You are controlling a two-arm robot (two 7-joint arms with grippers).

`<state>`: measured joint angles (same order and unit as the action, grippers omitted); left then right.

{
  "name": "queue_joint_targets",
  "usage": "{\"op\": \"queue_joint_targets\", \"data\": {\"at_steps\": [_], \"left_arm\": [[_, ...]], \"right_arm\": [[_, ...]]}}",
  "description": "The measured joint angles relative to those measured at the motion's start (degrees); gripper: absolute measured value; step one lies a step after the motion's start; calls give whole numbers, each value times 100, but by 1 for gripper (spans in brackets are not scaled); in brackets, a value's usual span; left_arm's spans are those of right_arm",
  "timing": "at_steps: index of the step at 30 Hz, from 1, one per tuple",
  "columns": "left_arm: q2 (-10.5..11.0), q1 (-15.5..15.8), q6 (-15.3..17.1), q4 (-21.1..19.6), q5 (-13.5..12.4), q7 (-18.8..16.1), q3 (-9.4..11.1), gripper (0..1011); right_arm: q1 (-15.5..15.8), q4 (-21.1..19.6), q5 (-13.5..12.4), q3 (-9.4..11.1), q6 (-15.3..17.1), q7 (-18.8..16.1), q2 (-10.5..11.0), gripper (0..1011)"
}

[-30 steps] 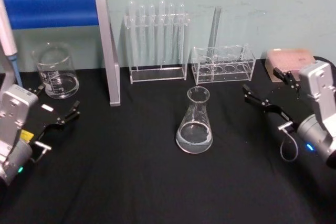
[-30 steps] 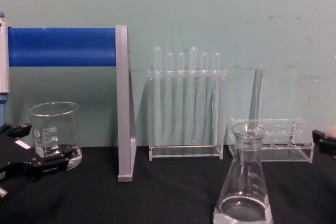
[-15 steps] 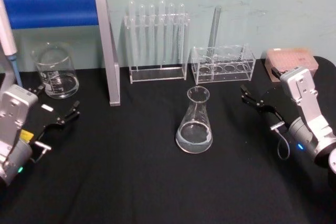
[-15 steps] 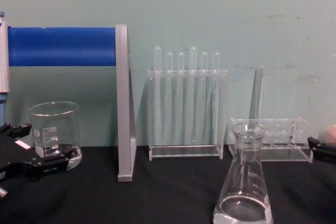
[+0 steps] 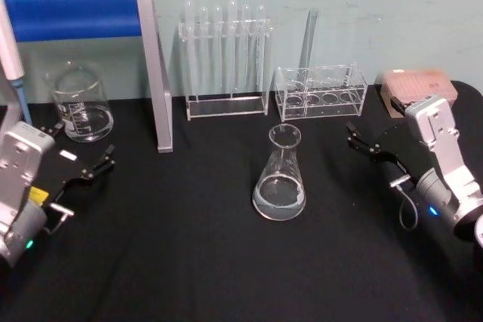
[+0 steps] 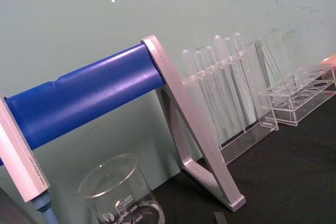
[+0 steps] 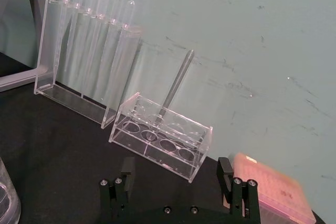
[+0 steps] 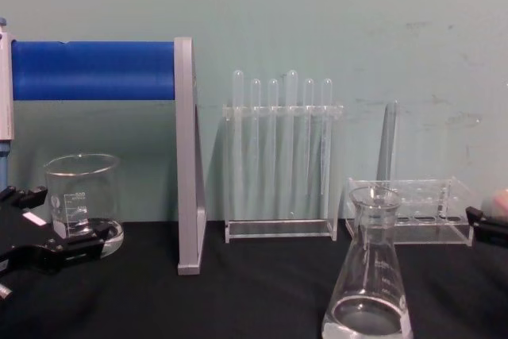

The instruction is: Grasp the erlenmeyer flask with one hand, shake it three times, then place it back.

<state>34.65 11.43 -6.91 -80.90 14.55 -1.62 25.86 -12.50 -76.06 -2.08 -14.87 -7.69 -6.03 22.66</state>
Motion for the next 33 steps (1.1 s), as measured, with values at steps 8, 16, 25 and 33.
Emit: {"op": "queue_joint_targets", "data": {"at_steps": [8, 16, 25, 33], "left_arm": [[0, 0, 0, 0, 0, 0, 0, 1001], [0, 0, 0, 0, 0, 0, 0, 1001], [0, 0, 0, 0, 0, 0, 0, 1001], [0, 0, 0, 0, 0, 0, 0, 1001]], "right_arm": [[4, -8, -15, 4, 5, -8, 4, 1002], [9, -12, -22, 5, 10, -15, 8, 1002], [9, -16, -26, 5, 13, -18, 10, 1002], [9, -16, -30, 5, 13, -18, 10, 1003]]}}
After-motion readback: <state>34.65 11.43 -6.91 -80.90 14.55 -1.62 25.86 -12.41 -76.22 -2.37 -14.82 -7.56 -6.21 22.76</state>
